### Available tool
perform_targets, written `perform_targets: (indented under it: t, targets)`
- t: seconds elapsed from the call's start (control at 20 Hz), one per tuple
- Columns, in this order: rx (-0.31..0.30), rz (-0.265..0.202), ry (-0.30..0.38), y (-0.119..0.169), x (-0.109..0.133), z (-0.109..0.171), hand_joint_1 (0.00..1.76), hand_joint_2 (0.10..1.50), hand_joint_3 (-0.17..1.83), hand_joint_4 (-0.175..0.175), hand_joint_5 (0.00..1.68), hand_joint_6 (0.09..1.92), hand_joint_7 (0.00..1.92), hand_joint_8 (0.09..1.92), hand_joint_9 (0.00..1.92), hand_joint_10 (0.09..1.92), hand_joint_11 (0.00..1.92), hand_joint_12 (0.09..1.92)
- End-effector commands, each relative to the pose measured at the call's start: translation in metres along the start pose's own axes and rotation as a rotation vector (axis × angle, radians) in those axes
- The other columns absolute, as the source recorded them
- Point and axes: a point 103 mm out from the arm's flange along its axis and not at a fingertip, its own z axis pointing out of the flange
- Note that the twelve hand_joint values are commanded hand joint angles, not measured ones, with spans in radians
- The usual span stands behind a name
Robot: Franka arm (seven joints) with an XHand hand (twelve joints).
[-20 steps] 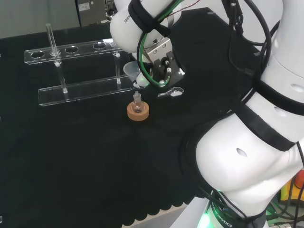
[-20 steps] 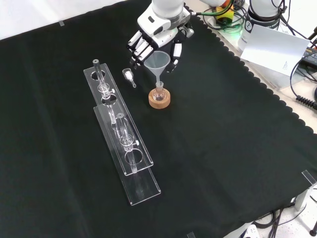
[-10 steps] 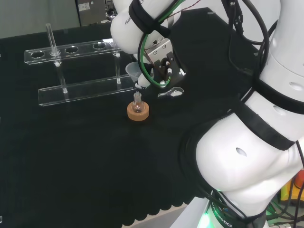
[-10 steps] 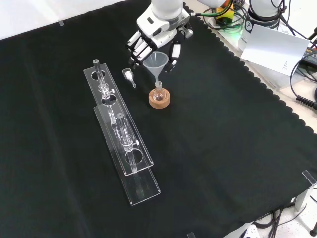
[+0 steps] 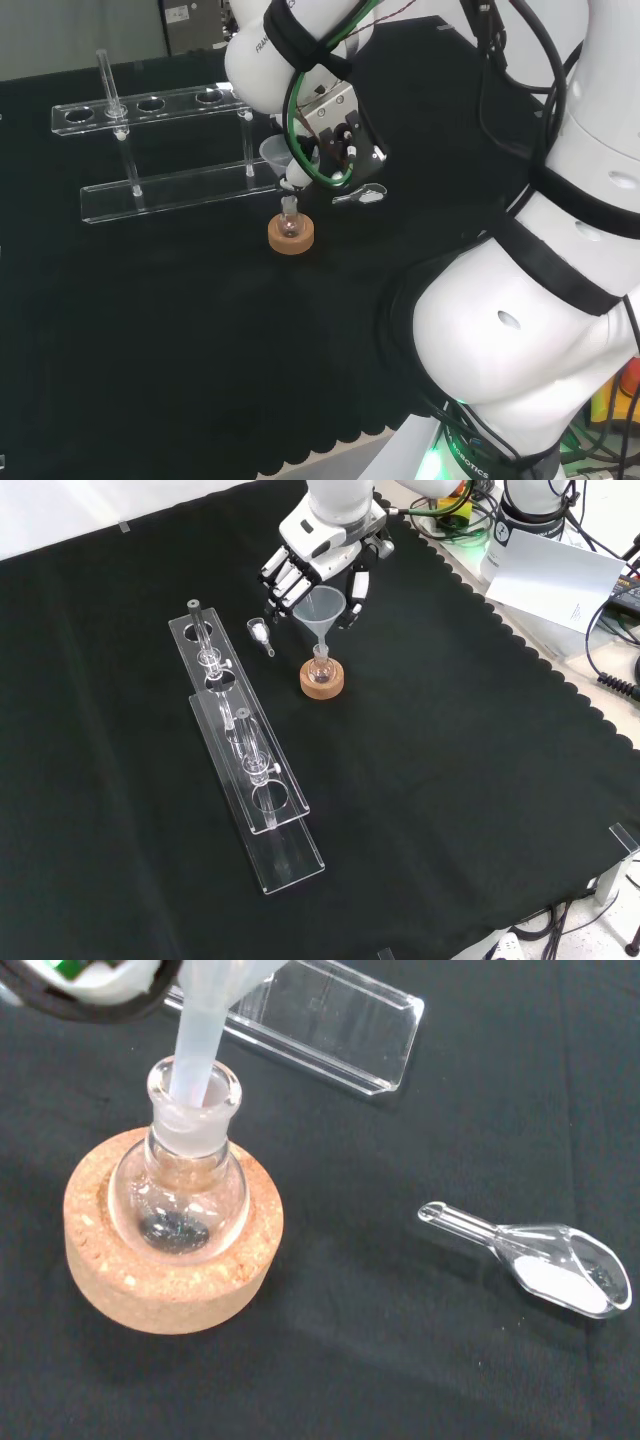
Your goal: Place the funnel on the round-bottom flask.
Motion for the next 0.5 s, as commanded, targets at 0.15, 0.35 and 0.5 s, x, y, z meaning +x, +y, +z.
perform_targets:
  t: [0.15, 0.35, 0.5]
  targets:
    - [0.014, -0.016, -0.015, -0.0003, 0.0018, 0.0049, 0.74, 0.68, 0.53, -0.053, 0.36, 0.60, 0.28, 0.74, 0.61, 0.66, 0.32, 1.33]
    - [0.046, -0.004, -0.017, 0.0007, -0.0006, 0.0100, 0.73, 0.67, 0.52, -0.055, 0.30, 0.30, 0.14, 0.74, 0.46, 0.70, 0.24, 1.36]
    - [0.049, 0.001, -0.023, 0.0015, -0.0028, 0.0106, 0.73, 0.66, 0.52, -0.054, 0.28, 0.15, 0.09, 0.73, 0.41, 0.71, 0.21, 1.36]
